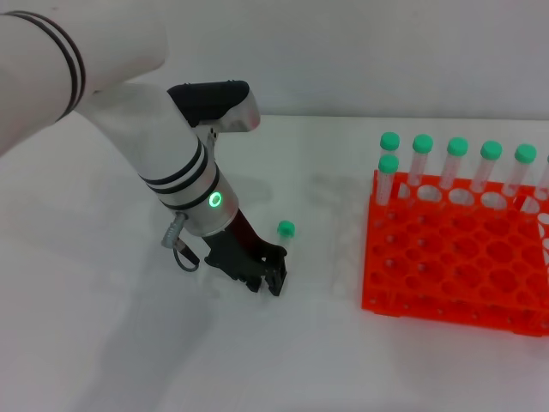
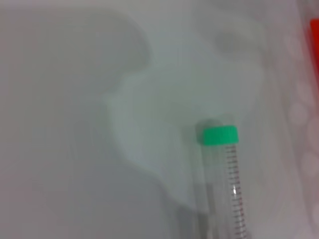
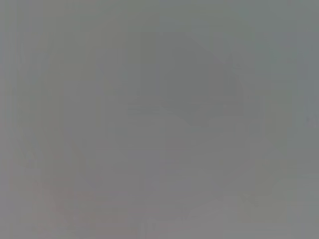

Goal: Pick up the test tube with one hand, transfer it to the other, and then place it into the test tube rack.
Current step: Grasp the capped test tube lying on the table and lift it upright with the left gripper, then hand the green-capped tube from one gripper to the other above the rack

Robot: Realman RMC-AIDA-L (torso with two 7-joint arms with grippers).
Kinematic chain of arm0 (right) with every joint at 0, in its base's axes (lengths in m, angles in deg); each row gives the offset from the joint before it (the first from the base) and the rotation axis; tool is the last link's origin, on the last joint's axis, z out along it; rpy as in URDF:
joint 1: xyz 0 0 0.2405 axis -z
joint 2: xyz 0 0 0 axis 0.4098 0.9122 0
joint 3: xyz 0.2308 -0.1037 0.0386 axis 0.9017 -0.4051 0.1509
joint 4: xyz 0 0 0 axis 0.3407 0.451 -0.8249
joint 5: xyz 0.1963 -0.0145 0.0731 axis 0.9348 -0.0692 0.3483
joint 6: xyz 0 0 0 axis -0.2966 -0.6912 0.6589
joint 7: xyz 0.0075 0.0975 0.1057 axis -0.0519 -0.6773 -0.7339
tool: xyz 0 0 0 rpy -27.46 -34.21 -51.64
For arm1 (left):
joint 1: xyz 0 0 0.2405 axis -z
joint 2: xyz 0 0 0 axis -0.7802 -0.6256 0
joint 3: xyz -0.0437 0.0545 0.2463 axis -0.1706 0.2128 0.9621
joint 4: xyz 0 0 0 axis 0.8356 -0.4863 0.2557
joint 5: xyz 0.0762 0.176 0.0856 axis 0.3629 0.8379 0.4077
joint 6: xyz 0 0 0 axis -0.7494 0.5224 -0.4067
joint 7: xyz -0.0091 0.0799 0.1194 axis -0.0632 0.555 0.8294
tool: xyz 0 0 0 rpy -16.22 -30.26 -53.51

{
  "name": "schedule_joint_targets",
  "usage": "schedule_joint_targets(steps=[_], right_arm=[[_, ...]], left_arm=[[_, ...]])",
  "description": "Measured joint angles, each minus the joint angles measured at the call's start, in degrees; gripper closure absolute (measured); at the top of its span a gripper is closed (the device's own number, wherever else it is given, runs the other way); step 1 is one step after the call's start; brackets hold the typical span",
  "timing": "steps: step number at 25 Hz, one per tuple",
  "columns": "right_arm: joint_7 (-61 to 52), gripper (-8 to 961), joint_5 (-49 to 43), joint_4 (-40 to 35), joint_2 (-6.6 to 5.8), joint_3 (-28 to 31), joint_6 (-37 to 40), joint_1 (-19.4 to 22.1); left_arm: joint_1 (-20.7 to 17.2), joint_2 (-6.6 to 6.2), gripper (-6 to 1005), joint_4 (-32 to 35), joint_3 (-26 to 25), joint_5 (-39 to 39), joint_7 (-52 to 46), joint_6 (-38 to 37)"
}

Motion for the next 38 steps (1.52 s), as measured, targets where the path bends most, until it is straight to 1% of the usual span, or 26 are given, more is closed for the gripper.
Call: schedule_joint_targets(steps=[8, 13, 16, 19, 22, 25, 27, 28, 31, 32, 35, 37, 38], right_arm=[[0.0, 80, 0.0, 0.0, 0.00, 0.0, 0.3, 0.0], [0.0, 81, 0.0, 0.0, 0.00, 0.0, 0.3, 0.0], [0.0, 81, 0.0, 0.0, -0.06, 0.0, 0.4, 0.0], [0.0, 81, 0.0, 0.0, -0.09, 0.0, 0.4, 0.1], [0.0, 81, 0.0, -0.1, -0.09, 0.0, 0.4, 0.1], [0.0, 81, 0.1, -0.1, -0.11, 0.1, 0.4, 0.2], [0.0, 80, 0.1, -0.1, -0.15, 0.1, 0.4, 0.3], [0.0, 80, 0.1, -0.1, -0.17, 0.1, 0.5, 0.3], [0.0, 80, 0.2, -0.1, -0.17, 0.6, 0.5, 0.4], [-0.1, 80, 0.2, -0.1, -0.14, 1.1, 0.5, 0.4], [-0.9, 80, 0.2, 0.0, -0.04, 2.0, 0.5, 0.5], [-1.9, 80, 0.2, 0.0, -0.03, 2.2, 0.5, 0.6], [-2.4, 80, 0.2, 0.0, -0.05, 2.2, 0.5, 0.7]], left_arm=[[0.2, -0.02, 701, 0.3, 0.0, 0.6, -0.3, 0.2], [0.2, -0.08, 731, 0.3, -0.1, 0.0, 0.6, 0.8], [0.2, -0.19, 763, -0.1, -0.1, -1.5, 1.6, 1.7], [0.2, -0.34, 803, -1.5, -0.1, -5.6, 5.3, 3.0], [-0.8, -0.31, 800, -4.6, -0.1, -13.2, 11.2, 4.6], [-3.7, -0.32, 797, -6.7, -0.1, -23.3, 18.7, 7.0], [-6.7, -0.38, 795, -7.7, -0.1, -32.9, 25.3, 8.7], [-9.0, -0.39, 794, -8.1, -0.1, -39.4, 30.1, 9.0], [-14.7, -0.39, 791, -8.1, -0.1, -55.7, 42.5, 8.2], [-17.1, -0.27, 790, -7.9, -0.1, -62.4, 47.6, 7.0], [-23.2, 0.00, 788, -5.3, -0.1, -77.7, 62.2, 1.8], [-27.0, -0.01, 786, -1.7, -0.2, -86.7, 73.2, -2.7], [-28.2, 0.00, 785, -0.5, -0.2, -89.2, 77.2, -4.2]])
